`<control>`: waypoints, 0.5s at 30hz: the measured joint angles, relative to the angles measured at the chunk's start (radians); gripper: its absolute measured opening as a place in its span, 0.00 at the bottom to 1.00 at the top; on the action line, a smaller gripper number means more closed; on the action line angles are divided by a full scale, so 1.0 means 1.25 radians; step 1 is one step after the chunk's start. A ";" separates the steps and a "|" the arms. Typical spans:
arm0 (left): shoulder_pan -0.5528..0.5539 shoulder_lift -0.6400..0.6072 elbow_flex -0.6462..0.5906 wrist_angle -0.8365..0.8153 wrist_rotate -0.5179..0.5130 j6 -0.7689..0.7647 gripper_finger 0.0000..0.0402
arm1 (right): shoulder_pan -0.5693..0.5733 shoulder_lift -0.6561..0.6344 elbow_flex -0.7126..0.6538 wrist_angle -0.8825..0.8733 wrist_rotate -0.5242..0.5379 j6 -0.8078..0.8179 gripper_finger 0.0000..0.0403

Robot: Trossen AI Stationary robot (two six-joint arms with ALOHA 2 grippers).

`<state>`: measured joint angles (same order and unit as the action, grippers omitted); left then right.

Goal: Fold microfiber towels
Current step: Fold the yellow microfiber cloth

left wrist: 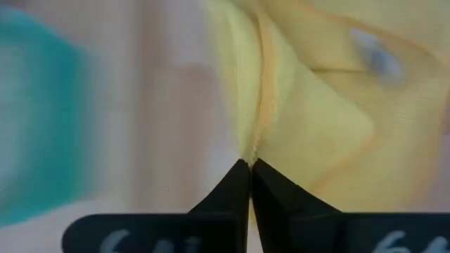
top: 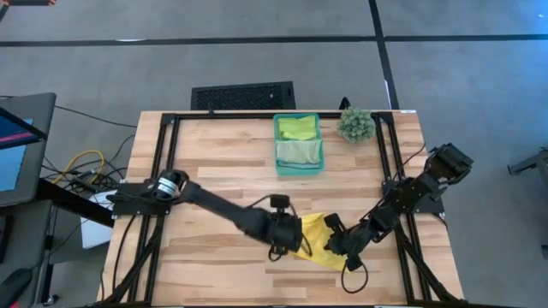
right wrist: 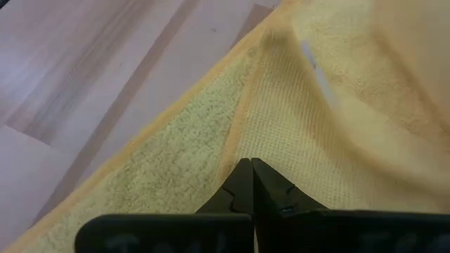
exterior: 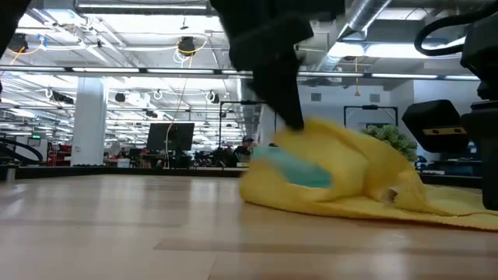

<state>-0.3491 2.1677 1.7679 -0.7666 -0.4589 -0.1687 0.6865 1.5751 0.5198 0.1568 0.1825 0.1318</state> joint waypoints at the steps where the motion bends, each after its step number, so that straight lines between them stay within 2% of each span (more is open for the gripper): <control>1: -0.018 0.000 0.025 -0.037 -0.076 0.000 0.01 | 0.000 0.000 0.000 0.000 0.002 0.000 0.03; 4: -0.065 0.000 0.095 -0.140 -0.284 -0.036 0.01 | 0.002 0.000 0.000 0.003 0.007 0.005 0.03; 6: -0.087 -0.002 0.129 -0.200 -0.349 -0.066 0.00 | 0.002 -0.004 0.000 0.012 0.049 0.021 0.03; 10: -0.111 -0.001 0.145 -0.253 -0.356 -0.105 0.01 | 0.002 -0.030 0.000 0.006 0.109 0.041 0.03; 15: -0.111 0.000 0.139 -0.260 -0.354 -0.105 0.00 | 0.006 -0.047 0.001 0.049 0.104 0.097 0.05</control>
<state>-0.4874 2.1672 1.9420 -1.0919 -0.9017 -0.2994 0.6935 1.5169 0.5207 0.2177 0.3122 0.2524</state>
